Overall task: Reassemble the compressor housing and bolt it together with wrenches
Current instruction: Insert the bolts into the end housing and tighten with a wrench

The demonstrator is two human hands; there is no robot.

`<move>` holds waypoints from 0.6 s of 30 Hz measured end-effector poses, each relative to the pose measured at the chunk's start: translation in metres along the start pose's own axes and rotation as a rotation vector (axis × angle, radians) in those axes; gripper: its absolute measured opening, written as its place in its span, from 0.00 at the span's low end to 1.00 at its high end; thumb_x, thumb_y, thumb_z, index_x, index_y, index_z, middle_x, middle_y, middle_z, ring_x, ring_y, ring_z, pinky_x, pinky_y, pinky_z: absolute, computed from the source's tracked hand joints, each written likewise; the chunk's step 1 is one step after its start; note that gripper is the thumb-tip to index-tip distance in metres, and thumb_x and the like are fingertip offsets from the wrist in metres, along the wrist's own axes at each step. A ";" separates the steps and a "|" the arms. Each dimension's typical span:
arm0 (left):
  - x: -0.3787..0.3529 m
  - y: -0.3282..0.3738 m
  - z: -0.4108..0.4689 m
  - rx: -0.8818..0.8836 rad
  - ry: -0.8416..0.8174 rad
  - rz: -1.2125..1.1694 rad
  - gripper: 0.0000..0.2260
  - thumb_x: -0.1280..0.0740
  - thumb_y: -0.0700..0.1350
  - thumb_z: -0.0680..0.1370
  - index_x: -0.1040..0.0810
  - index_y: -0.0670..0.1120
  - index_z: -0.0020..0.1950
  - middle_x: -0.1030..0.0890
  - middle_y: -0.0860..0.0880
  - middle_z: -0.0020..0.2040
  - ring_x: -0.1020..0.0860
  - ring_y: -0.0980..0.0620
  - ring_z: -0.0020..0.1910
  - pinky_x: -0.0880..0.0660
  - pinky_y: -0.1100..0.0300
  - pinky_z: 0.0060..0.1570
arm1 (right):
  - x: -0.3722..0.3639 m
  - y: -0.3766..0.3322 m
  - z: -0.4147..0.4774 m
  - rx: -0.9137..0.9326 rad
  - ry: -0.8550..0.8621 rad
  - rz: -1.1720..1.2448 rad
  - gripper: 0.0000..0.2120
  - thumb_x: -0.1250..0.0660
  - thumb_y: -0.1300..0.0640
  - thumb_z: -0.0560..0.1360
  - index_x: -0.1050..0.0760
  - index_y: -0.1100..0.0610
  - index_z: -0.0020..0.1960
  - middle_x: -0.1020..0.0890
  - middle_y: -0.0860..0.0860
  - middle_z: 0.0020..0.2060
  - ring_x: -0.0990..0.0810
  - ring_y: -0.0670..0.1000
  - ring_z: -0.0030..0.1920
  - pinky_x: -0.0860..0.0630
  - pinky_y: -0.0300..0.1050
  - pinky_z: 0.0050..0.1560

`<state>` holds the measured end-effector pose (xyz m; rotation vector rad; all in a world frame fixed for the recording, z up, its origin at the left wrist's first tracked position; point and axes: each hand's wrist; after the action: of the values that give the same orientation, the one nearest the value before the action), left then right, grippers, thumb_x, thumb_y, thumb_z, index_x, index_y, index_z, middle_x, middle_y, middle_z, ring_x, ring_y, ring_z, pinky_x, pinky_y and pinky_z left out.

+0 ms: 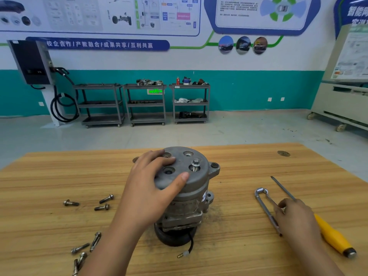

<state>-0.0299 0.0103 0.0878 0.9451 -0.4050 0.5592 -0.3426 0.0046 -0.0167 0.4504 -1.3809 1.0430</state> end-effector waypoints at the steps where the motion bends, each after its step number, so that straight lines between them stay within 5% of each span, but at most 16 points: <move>1: -0.001 -0.001 0.000 -0.001 0.006 -0.003 0.23 0.35 0.69 0.69 0.22 0.56 0.57 0.30 0.63 0.63 0.34 0.62 0.65 0.38 0.63 0.61 | 0.001 0.004 0.001 -0.012 -0.014 -0.034 0.10 0.37 0.56 0.77 0.23 0.58 0.54 0.23 0.55 0.52 0.25 0.55 0.51 0.27 0.45 0.45; 7: -0.004 -0.003 -0.004 0.005 0.036 -0.051 0.18 0.35 0.62 0.67 0.23 0.57 0.54 0.31 0.66 0.60 0.34 0.63 0.64 0.39 0.69 0.59 | -0.001 0.011 0.006 -0.118 -0.146 -0.045 0.06 0.39 0.61 0.77 0.24 0.58 0.49 0.24 0.53 0.42 0.26 0.52 0.40 0.28 0.43 0.34; 10: -0.002 -0.004 -0.005 0.009 0.030 -0.068 0.17 0.35 0.62 0.67 0.24 0.58 0.53 0.32 0.68 0.60 0.34 0.63 0.64 0.41 0.74 0.57 | -0.002 0.015 0.011 -0.164 -0.133 0.229 0.04 0.36 0.62 0.77 0.24 0.61 0.47 0.25 0.53 0.35 0.27 0.54 0.38 0.32 0.45 0.36; 14: -0.001 -0.005 -0.005 0.012 0.016 -0.077 0.17 0.34 0.61 0.67 0.24 0.58 0.53 0.32 0.67 0.60 0.35 0.61 0.66 0.40 0.68 0.61 | 0.013 0.012 0.010 -0.141 -0.157 0.712 0.05 0.34 0.64 0.75 0.21 0.67 0.45 0.25 0.56 0.32 0.29 0.54 0.34 0.34 0.45 0.36; 18: 0.000 -0.005 -0.004 0.003 0.025 -0.096 0.19 0.35 0.66 0.65 0.25 0.60 0.52 0.32 0.67 0.61 0.34 0.61 0.66 0.40 0.70 0.61 | 0.040 -0.012 -0.002 0.006 -0.307 0.975 0.06 0.36 0.63 0.77 0.20 0.61 0.43 0.24 0.54 0.33 0.31 0.51 0.34 0.34 0.45 0.35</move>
<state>-0.0268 0.0109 0.0822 0.9543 -0.3348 0.4831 -0.3372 0.0131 0.0235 -0.1115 -1.9314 1.8063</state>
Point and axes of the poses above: each hand's wrist, its own z-axis towards the middle knuckle, its own x-axis out of the back of the hand, y = z × x
